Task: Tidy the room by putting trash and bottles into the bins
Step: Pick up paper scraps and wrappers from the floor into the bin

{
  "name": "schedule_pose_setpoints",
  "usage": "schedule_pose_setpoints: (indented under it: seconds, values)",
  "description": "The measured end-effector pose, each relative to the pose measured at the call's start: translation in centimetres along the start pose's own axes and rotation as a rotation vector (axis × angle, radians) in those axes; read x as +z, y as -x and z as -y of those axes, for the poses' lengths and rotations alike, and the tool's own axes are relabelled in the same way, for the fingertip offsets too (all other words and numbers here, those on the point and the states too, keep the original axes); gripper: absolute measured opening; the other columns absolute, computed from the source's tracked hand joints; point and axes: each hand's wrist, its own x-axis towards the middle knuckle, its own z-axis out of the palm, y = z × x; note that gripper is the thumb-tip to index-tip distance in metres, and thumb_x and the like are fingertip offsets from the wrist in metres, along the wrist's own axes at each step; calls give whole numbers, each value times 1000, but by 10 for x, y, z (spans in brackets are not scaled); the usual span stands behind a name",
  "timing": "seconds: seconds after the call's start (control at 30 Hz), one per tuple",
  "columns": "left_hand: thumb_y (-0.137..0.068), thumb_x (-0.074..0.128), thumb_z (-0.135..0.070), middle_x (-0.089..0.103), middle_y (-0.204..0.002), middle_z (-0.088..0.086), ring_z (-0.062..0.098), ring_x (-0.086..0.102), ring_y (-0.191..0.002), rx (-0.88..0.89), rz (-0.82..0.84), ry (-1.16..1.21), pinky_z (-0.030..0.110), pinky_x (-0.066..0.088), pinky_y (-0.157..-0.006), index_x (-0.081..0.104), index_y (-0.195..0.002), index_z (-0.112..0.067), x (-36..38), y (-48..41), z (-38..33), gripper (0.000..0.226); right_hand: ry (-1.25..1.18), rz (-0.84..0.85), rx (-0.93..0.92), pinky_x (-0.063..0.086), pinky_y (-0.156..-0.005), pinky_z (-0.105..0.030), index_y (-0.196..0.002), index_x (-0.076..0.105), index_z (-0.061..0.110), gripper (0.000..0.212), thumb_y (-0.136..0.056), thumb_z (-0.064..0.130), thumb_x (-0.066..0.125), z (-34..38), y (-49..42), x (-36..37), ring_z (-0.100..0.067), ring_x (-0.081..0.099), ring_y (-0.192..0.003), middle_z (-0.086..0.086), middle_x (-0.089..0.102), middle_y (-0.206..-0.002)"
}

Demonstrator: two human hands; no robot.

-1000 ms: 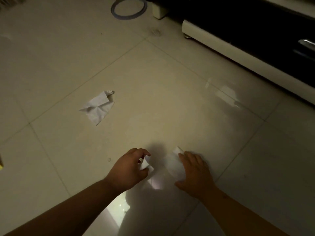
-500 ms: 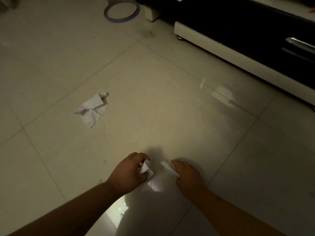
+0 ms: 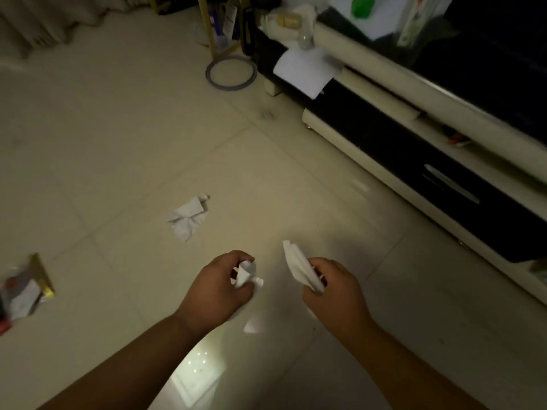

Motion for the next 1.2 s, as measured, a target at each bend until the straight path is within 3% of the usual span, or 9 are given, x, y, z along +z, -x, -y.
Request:
schedule_pose_setpoints:
  seconds: [0.1,0.3,0.4,0.57,0.67,0.87,0.97,1.07,1.2]
  values:
    - [-77,72,-51,65,-107,-25,2,64,-93,-13,-49,51,22,52,-74,59,-109,-41,-65,29,-70,36,-39,16,-27,50,-67,-22,-105,65,34,41,-70,15,68,91,21,-60,-6,59,-80,15,59,-93]
    - [-75,71,-49,63,-106,-27,1,63,-92,-43,-149,81,22,52,-74,57,-110,-45,-205,94,-188,38,-36,68,-97,57,-74,-35,-110,64,33,41,-75,13,72,268,56,-154,-7,61,-84,10,61,-98]
    - [-72,72,-46,62,-105,-29,0,63,-91,-53,-219,76,12,47,-70,56,-110,-48,-262,130,-231,41,-15,85,-173,57,-75,-32,-115,60,39,46,-76,17,73,334,70,-181,-5,61,-88,15,61,-101]
    - [-71,68,-44,61,-106,-34,-1,63,-89,-115,-394,91,13,49,-70,54,-105,-53,-320,193,-279,38,31,158,-343,54,-71,-22,-120,50,47,55,-75,23,70,412,91,-200,-2,59,-90,18,58,-105]
    - [-71,67,-46,60,-108,-37,-3,62,-91,-172,-534,102,15,51,-73,54,-106,-53,-336,239,-297,39,27,230,-447,52,-70,-25,-124,50,46,60,-72,22,66,447,108,-197,-5,59,-88,17,59,-104]
    - [-75,69,-47,60,-103,-37,-5,62,-91,-375,-819,138,13,49,-73,54,-109,-53,-344,371,-308,38,57,455,-642,50,-87,-27,-137,42,44,70,-74,26,65,504,183,-168,-10,59,-102,14,58,-119]
    - [-74,69,-45,63,-99,-32,-3,62,-89,-498,-953,166,13,47,-70,54,-106,-52,-348,455,-300,36,78,607,-743,49,-93,-28,-141,38,45,74,-74,26,63,539,234,-134,-7,57,-109,16,57,-128]
    - [-73,67,-44,64,-98,-31,-2,63,-88,-638,-1079,198,14,48,-70,55,-107,-50,-345,549,-287,36,110,762,-846,52,-90,-33,-141,36,48,76,-73,27,63,573,300,-88,-12,59,-106,11,59,-126]
    - [-68,65,-44,66,-96,-31,-5,62,-88,-819,-1259,272,7,43,-69,58,-106,-49,-324,678,-262,39,165,962,-961,53,-89,-35,-142,36,47,76,-76,24,65,604,409,-15,-12,58,-104,10,58,-124]
